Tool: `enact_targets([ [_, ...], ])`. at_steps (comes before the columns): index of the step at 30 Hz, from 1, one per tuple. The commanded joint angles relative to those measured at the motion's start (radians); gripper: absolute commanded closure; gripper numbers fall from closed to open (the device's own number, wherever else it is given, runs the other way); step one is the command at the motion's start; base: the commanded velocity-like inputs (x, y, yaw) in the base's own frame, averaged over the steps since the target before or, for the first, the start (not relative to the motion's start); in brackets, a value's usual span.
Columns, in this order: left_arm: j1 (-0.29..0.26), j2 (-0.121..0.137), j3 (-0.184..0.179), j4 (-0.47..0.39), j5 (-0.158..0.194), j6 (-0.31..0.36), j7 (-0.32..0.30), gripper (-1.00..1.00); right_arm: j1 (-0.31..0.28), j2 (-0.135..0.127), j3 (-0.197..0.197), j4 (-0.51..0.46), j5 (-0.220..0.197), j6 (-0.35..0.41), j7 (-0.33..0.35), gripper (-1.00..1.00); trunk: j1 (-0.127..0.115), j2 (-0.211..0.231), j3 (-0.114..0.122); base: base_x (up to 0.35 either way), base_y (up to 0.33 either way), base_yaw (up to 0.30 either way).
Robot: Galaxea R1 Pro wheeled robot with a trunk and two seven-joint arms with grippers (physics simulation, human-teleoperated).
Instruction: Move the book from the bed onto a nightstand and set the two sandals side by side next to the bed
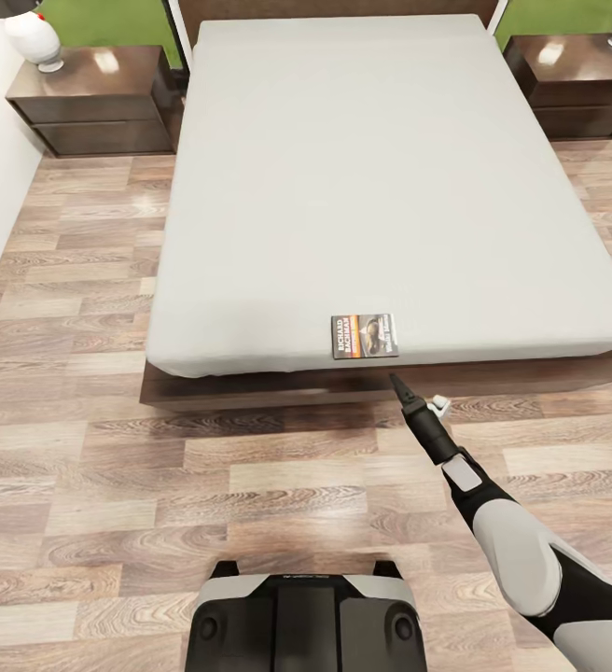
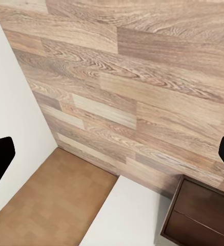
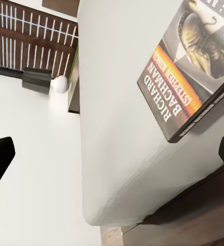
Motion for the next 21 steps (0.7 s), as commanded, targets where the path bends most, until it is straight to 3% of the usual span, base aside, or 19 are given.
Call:
enact_targets([
  [1,0.0,0.0,0.003,-0.001,-0.004,0.004,0.001,-1.0,-0.001,0.0,0.002,0.002,-0.007,0.003,0.003,-1.0,0.0,-0.001,-0.001,0.0,0.0,0.0],
  [7,0.0,0.0,0.003,-0.001,-0.004,0.004,0.001,-1.0,-0.003,0.002,0.002,0.003,-0.007,0.003,0.003,-1.0,0.0,-0.001,-0.001,0.0,0.0,0.0],
  [15,0.0,0.0,0.003,-0.001,-0.003,0.004,0.001,-1.0,-0.009,0.004,0.003,0.003,-0.008,0.003,0.003,-1.0,0.031,-0.057,-0.026,0.0,0.0,0.0],
  [21,0.0,0.0,0.003,-0.001,-0.002,0.004,0.001,-1.0,-0.012,0.006,0.003,0.004,-0.009,0.003,0.003,-1.0,0.031,-0.057,-0.026,0.0,0.0,0.0],
])
